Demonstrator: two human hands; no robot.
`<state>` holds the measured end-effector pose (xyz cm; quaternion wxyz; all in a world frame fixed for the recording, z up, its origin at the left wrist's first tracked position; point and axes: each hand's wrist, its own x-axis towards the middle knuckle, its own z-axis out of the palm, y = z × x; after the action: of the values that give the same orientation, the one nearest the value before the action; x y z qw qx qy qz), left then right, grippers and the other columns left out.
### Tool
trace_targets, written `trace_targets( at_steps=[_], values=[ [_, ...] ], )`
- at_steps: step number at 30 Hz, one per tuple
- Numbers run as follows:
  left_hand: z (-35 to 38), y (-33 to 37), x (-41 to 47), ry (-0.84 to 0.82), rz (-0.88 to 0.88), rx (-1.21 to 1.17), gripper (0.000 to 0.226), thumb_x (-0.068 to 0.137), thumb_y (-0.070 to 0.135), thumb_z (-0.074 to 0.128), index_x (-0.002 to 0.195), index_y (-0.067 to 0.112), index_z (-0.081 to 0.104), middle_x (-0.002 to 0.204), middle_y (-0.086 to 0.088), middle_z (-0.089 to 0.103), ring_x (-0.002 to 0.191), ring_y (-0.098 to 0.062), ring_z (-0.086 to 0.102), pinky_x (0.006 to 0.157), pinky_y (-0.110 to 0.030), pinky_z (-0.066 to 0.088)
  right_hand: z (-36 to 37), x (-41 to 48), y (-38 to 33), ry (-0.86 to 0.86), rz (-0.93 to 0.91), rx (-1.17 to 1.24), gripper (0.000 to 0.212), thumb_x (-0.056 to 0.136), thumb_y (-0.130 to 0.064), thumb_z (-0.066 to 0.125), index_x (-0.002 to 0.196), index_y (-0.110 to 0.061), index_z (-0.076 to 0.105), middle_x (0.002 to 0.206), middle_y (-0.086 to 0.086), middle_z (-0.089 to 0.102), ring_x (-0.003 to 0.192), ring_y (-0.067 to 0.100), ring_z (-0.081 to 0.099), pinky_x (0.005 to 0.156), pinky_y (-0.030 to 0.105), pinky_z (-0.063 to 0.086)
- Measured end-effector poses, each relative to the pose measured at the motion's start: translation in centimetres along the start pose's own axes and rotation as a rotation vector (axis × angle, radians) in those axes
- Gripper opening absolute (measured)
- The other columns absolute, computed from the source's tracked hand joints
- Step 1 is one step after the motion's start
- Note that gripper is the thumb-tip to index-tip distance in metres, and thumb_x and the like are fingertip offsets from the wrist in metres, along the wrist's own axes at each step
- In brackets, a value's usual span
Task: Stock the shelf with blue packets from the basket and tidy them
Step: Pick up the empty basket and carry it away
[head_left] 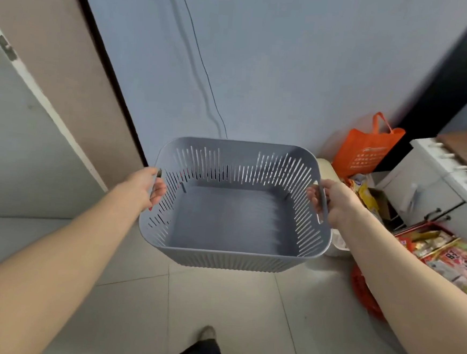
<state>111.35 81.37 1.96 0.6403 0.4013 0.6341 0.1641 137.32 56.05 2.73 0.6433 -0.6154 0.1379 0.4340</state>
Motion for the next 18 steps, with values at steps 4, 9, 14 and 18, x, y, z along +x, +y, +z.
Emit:
trace_targets(
  at_steps=[4, 9, 14, 18],
  values=[
    [4.0, 2.8, 3.8, -0.021, -0.023, -0.009, 0.031, 0.094, 0.030, 0.047, 0.071, 0.011, 0.051, 0.066, -0.001, 0.054, 0.055, -0.012, 0.049, 0.054, -0.024, 0.037, 0.8, 4.1, -3.5, 0.022, -0.013, -0.012, 0.032, 0.097, -0.025, 0.044, 0.076, -0.005, 0.057, 0.051, 0.004, 0.059, 0.040, 0.008, 0.057, 0.041, 0.013, 0.046],
    [9.2, 7.5, 7.5, -0.032, -0.015, -0.001, 0.032, 0.095, 0.030, 0.046, 0.071, 0.010, 0.051, 0.069, -0.002, 0.054, 0.055, -0.013, 0.050, 0.053, -0.025, 0.037, 1.9, 8.7, -8.8, 0.047, -0.056, -0.022, 0.033, 0.097, -0.025, 0.043, 0.074, -0.006, 0.056, 0.050, 0.003, 0.059, 0.041, 0.007, 0.057, 0.041, 0.012, 0.044],
    [15.1, 12.1, 10.0, -0.014, 0.033, -0.012, 0.030, 0.092, 0.031, 0.050, 0.072, 0.010, 0.054, 0.068, -0.002, 0.057, 0.056, -0.012, 0.053, 0.054, -0.024, 0.041, 2.4, 13.4, -15.3, 0.054, -0.107, -0.050, 0.031, 0.097, -0.027, 0.042, 0.078, -0.007, 0.055, 0.065, 0.003, 0.055, 0.056, 0.008, 0.053, 0.046, 0.012, 0.044],
    [19.8, 14.4, 12.9, 0.020, 0.032, -0.047, 0.029, 0.092, 0.031, 0.051, 0.074, 0.010, 0.056, 0.070, -0.002, 0.058, 0.059, -0.013, 0.055, 0.059, -0.025, 0.044, 2.6, 18.7, -20.0, 0.040, -0.095, -0.083, 0.031, 0.097, -0.029, 0.044, 0.081, -0.006, 0.059, 0.062, 0.004, 0.057, 0.054, 0.009, 0.055, 0.050, 0.015, 0.047]
  ],
)
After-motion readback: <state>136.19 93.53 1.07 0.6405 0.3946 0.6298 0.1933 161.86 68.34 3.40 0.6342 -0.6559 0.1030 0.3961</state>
